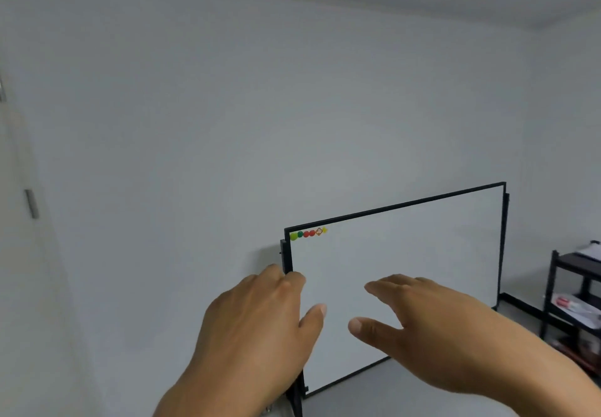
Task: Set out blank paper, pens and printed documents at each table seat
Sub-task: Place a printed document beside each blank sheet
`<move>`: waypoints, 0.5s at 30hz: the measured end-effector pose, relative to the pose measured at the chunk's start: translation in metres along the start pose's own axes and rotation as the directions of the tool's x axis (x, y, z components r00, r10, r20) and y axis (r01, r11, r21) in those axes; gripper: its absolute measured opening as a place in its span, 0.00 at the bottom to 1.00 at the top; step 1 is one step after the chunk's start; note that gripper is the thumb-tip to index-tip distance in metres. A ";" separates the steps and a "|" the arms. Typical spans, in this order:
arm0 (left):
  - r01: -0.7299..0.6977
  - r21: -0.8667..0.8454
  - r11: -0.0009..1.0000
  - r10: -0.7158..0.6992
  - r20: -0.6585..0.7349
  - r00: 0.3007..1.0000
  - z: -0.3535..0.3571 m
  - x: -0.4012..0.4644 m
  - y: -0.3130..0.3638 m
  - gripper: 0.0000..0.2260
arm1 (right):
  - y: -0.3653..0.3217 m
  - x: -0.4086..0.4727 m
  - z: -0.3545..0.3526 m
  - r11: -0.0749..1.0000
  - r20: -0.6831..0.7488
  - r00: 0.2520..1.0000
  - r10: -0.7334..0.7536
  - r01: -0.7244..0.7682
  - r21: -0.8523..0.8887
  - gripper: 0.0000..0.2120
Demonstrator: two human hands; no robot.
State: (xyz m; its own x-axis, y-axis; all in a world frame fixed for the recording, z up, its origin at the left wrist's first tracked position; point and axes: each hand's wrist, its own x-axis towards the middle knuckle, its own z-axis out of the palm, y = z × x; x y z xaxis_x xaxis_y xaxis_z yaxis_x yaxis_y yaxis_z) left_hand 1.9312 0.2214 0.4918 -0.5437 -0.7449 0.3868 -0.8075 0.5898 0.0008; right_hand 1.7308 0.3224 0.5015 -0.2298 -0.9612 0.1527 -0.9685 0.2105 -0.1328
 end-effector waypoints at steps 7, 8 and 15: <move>-0.269 -0.066 0.961 0.265 -0.063 0.962 0.025 0.124 -0.028 0.24 | -0.002 0.089 -0.007 0.983 -0.101 0.978 0.181 -0.180 0.026 0.45; -0.296 -0.075 0.952 0.292 -0.067 0.954 0.030 0.143 -0.030 0.24 | 0.000 0.102 -0.007 0.977 -0.115 0.970 0.215 -0.213 0.024 0.45; -0.435 -0.156 0.887 0.437 -0.025 0.899 0.088 0.252 -0.020 0.24 | 0.045 0.170 -0.001 0.922 -0.187 0.906 0.379 -0.386 -0.006 0.44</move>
State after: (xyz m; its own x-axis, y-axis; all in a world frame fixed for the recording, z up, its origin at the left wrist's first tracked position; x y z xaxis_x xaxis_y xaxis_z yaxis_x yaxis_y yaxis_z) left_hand 1.7907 -0.0057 0.5080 -0.8361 -0.4042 0.3710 -0.4436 0.8959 -0.0236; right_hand 1.6479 0.1685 0.5229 -0.5929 -0.7583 0.2711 -0.8050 0.5666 -0.1758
